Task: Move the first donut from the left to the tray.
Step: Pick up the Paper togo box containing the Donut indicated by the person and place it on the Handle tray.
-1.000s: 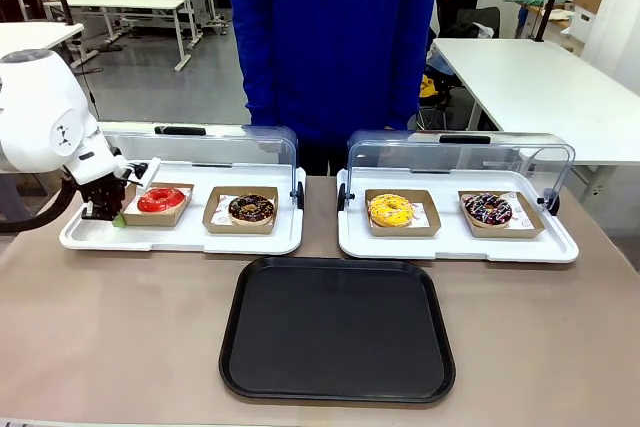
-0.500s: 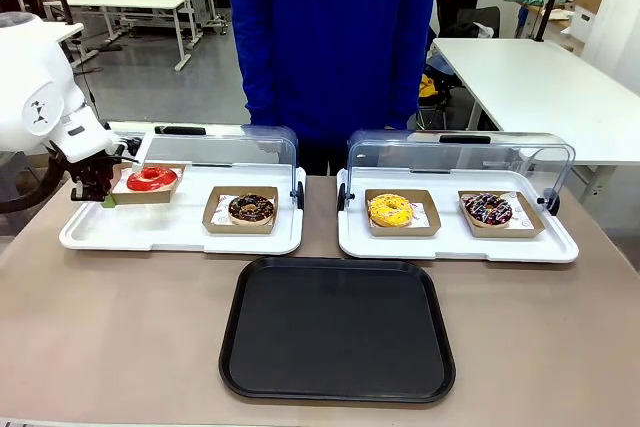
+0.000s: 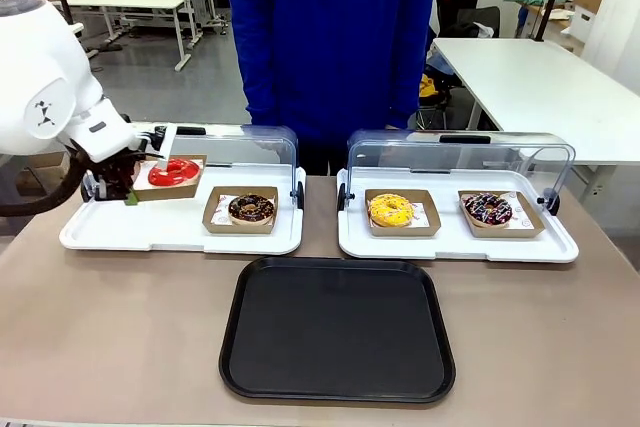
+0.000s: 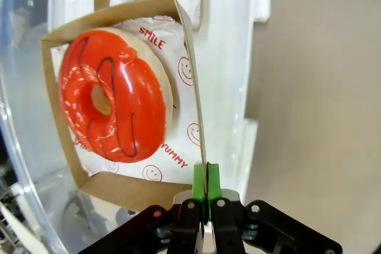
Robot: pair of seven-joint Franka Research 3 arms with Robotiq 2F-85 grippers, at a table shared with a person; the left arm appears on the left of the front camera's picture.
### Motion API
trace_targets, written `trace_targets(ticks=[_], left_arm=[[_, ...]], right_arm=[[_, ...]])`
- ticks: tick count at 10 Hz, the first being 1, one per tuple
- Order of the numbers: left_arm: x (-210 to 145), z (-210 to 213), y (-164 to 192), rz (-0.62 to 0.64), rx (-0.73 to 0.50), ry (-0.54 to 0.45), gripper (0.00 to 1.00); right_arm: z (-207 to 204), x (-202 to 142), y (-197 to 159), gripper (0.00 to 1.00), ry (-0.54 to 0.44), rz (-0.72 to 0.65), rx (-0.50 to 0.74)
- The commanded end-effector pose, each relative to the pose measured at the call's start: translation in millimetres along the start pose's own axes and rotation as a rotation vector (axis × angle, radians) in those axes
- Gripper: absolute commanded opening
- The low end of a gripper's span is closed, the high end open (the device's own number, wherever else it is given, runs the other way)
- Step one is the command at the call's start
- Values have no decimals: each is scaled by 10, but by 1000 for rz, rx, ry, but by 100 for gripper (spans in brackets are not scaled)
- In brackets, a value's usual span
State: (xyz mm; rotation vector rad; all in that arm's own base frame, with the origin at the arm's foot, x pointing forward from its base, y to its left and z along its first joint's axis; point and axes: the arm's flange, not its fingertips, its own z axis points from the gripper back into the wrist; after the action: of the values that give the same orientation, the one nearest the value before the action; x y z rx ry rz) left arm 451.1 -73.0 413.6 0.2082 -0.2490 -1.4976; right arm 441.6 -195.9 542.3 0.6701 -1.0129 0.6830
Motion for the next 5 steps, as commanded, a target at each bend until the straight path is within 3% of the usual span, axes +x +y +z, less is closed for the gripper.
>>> trace_targets(ticks=[1, 5], left_arm=[[309, 224, -390, -3, 35, 13, 2], [859, 449, -1024, -88, 27, 9, 2]], right_arm=[[-7, 14, 8, 100, -8, 7, 4], [-7, 14, 8, 100, -8, 7, 4]])
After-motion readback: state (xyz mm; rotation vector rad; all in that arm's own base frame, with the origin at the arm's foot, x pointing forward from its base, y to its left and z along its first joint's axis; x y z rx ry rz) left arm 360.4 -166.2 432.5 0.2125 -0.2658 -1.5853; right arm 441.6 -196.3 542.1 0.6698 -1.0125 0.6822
